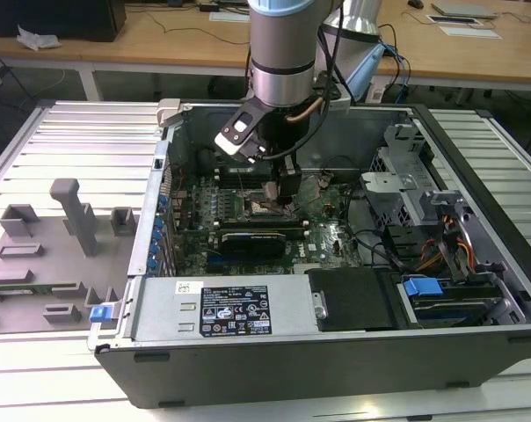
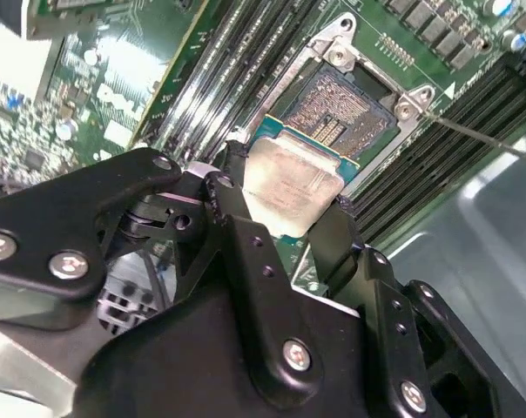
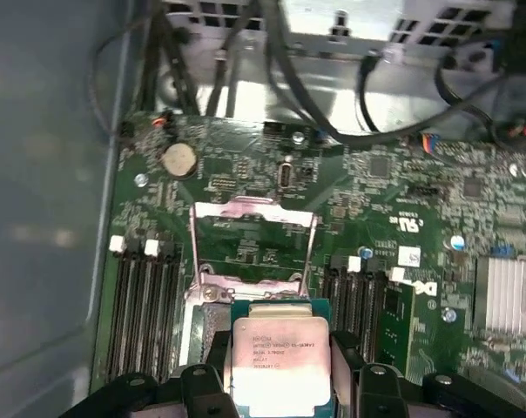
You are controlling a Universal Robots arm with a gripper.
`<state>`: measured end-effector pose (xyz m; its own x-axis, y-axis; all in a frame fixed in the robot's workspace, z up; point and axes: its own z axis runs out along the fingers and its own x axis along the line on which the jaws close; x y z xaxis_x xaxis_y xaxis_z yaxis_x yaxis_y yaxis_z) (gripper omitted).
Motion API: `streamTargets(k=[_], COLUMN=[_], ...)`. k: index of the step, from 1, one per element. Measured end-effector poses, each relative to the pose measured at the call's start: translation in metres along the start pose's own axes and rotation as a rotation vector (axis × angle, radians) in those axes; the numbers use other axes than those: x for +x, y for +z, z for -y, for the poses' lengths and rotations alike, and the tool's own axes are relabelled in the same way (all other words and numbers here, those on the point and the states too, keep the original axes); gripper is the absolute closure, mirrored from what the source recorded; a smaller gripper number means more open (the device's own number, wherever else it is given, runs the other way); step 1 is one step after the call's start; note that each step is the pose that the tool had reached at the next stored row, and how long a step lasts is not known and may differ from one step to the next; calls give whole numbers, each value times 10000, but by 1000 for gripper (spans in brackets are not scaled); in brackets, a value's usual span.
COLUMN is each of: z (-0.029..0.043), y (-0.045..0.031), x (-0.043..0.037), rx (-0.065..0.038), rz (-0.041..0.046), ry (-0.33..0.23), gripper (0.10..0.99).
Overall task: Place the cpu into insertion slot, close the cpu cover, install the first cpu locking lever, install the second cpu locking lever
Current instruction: 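Place the cpu into insertion slot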
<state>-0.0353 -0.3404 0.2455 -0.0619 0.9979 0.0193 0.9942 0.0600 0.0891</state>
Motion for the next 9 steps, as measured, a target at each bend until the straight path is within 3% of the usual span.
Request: streamTargets(k=[3,9], z=[1,26], y=[17,50], x=[0,45], rx=[-11,-14], rz=[51,60], ry=[586,671], gripper=[545,545])
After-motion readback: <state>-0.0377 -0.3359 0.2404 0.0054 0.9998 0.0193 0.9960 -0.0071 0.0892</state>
